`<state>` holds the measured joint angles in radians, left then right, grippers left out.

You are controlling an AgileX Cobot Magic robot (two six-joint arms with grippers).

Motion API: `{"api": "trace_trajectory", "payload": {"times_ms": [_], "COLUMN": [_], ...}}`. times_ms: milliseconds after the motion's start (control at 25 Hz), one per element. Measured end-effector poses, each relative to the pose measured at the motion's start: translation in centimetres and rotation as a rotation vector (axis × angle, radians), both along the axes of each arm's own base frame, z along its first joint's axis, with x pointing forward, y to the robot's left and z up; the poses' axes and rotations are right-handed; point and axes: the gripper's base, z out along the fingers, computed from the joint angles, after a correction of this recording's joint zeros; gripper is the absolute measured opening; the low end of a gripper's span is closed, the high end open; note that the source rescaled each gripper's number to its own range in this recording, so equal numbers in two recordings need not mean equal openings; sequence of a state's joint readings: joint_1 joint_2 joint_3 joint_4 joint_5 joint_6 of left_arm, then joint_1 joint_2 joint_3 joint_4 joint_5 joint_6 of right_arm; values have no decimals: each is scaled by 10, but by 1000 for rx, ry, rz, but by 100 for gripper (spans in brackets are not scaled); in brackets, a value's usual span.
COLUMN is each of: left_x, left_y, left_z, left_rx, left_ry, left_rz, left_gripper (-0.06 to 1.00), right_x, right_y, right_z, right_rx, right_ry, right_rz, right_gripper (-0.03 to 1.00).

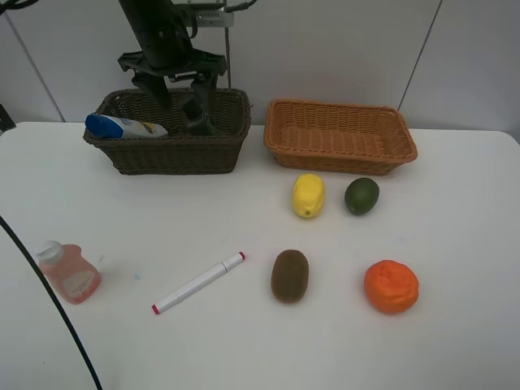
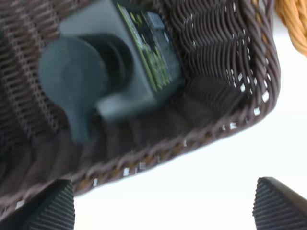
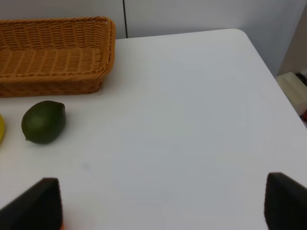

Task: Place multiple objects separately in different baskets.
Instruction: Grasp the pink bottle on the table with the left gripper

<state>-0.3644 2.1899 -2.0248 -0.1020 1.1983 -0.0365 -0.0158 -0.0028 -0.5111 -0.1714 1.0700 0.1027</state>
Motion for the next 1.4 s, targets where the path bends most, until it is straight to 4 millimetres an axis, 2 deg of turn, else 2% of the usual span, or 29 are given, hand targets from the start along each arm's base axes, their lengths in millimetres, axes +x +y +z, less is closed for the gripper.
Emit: {"api": "trace_trajectory", "payload": {"times_ms": [120,360,520,760,880,1000,1200,1400], "left_x": [-24,-108,-159,-210,-227,-233,-229,-227], "left_y": [9,42,61,82,91,96,95,101], "left_z": [21,72,76,51,36,26,11,-14], "left_rx": [3,-5,2,52,94,131,173,256], "left_ry": [0,-19,2,83,131,158,202,255], "left_rz": [1,6,12,11,76,69,-110,-236], "left_gripper": [97,97,97,97,97,97,97,97], "right_x": [0,0,0,0,0,0,0,0], "right_y": [0,0,0,0,0,0,0,0], "right_z": [0,0,0,0,0,0,0,0], "right_rx": [0,0,0,0,0,0,0,0], "right_ry": [0,0,0,0,0,0,0,0], "right_rz": [0,0,0,0,0,0,0,0], "right_gripper": [100,100,100,100,100,100,100,100]}}
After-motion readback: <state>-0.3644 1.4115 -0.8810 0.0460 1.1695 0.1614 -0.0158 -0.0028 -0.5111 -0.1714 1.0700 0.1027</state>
